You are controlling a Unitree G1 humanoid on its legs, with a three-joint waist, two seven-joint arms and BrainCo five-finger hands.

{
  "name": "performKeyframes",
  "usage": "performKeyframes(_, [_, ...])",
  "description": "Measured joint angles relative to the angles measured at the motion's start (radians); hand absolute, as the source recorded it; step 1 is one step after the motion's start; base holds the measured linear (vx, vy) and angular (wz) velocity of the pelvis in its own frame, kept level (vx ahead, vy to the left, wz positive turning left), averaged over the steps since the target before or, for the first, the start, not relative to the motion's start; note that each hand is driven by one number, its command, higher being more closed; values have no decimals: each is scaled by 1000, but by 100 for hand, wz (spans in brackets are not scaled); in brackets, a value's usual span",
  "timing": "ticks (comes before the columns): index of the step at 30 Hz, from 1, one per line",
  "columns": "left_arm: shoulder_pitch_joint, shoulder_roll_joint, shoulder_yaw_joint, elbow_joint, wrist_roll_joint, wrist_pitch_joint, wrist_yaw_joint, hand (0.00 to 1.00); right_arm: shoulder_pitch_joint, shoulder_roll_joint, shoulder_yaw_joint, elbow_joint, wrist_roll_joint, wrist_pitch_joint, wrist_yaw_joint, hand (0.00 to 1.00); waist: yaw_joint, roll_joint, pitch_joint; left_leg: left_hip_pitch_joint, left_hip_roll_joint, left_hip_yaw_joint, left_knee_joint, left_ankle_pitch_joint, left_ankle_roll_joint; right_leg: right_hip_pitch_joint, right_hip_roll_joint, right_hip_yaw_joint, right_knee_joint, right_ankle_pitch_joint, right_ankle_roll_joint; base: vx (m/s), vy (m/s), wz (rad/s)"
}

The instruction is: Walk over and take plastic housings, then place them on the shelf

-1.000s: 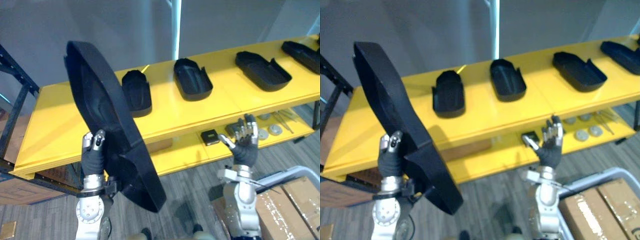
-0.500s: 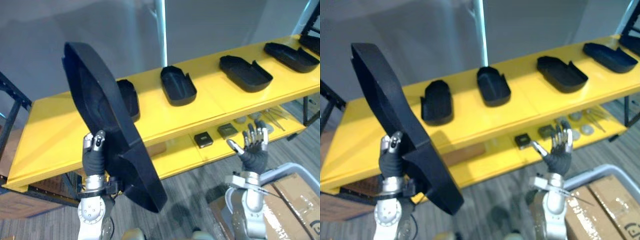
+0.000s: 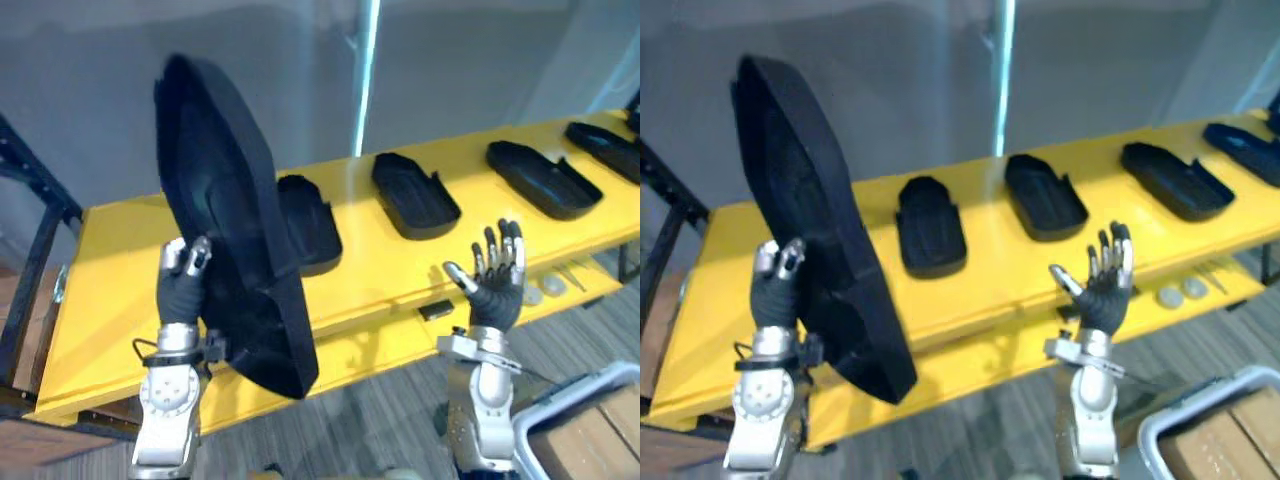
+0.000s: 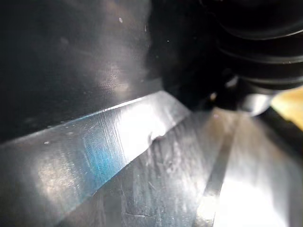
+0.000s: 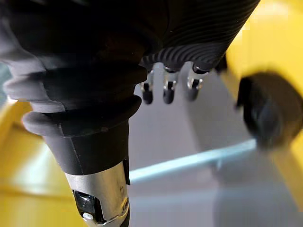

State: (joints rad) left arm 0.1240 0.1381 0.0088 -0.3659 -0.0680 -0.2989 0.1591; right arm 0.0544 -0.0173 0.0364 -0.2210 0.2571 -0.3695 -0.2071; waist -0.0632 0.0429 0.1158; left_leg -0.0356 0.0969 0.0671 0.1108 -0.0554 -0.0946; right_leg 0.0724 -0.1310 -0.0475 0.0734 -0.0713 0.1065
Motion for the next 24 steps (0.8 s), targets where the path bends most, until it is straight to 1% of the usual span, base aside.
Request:
performKeyframes(1, [18,-19,-13,-15,4,14,20,100,-20,-2,16,-2,0,0,7,0,13,18,-1,-1,3,-7,-28,19,-6,0,2,-23,-11,-1,0,49,-67,29])
performKeyframes(2, [28,-42,-23,-27,6,23,34,100,-35,-2,32,-4,0,0,17,0,23,26,0,1,11,-10,-57,36,-12,-1,6,-36,-14,-1,0,34,-66,30])
performKeyframes(3, [36,-53,-24,-36,6,24,38,100,-41,-3,41,-4,0,-1,23,0,28,26,0,2,16,-11,-70,43,-16,-1,12,-41,-15,-1,0,-6,-68,22])
performKeyframes(5, [63,-80,-22,-70,19,25,69,100,-69,-15,60,-27,2,-2,67,0,45,17,2,1,26,-23,-89,59,-27,0,27,-59,-15,-6,-8,-22,-71,18])
performKeyframes(9, [103,-83,29,-90,82,26,104,100,-102,-21,85,-81,5,-6,146,0,52,4,5,15,21,-32,-114,77,-28,5,24,-71,-14,-6,-9,-3,-11,11])
performKeyframes(11, [114,-83,74,-104,90,46,115,100,-105,-22,118,-84,38,-8,200,0,54,-6,4,37,11,-38,-140,91,-22,21,13,-84,-15,-7,-9,-13,21,10])
performKeyframes(12, [113,-83,84,-107,95,48,119,100,-105,-21,126,-84,48,-8,211,0,54,-8,3,38,7,-41,-144,93,-21,22,11,-87,-15,-8,-8,-26,21,13])
performKeyframes(13, [113,-83,104,-116,120,52,132,100,-108,-20,146,-84,55,-9,227,0,54,-11,1,37,1,-47,-150,99,-19,22,11,-91,-15,-8,-8,-39,12,17])
performKeyframes(15, [113,-78,135,-138,171,74,154,100,-109,-19,192,-85,63,-10,248,0,53,-14,0,38,-7,-63,-183,121,-16,24,5,-114,-15,-8,-7,-58,10,26])
performKeyframes(16, [113,-75,140,-141,177,78,156,100,-110,-19,197,-85,65,-10,251,0,54,-14,0,38,-7,-62,-188,123,-15,24,5,-116,-15,-8,-7,-49,9,23])
performKeyframes(17, [113,-62,160,-145,206,93,174,100,-115,-19,222,-84,64,-9,252,0,57,-15,-1,37,-8,-63,-189,127,-15,23,4,-123,-15,-7,-6,-24,5,9])
performKeyframes(19, [113,-55,219,-145,244,122,188,100,-128,-19,268,-83,46,-7,248,0,62,-20,-4,36,-9,-65,-190,129,-14,24,3,-127,-15,-7,-5,-28,1,7])
performKeyframes(20, [113,-51,233,-145,246,129,189,100,-131,-19,277,-83,41,-7,246,0,63,-22,-6,36,-9,-67,-191,130,-14,25,3,-130,-15,-7,-5,-18,-9,11])
performKeyframes(21, [113,-31,260,-143,267,142,190,100,-133,-20,282,-83,30,-7,238,0,65,-26,-8,35,-10,-73,-195,131,-14,28,2,-138,-15,-7,-5,-11,-10,11])
performKeyframes(24, [113,20,293,-133,284,160,187,100,-139,-37,278,-83,24,-7,227,0,70,-27,-9,36,-13,-75,-196,133,-12,31,-1,-142,-16,-7,-5,-8,-4,5])
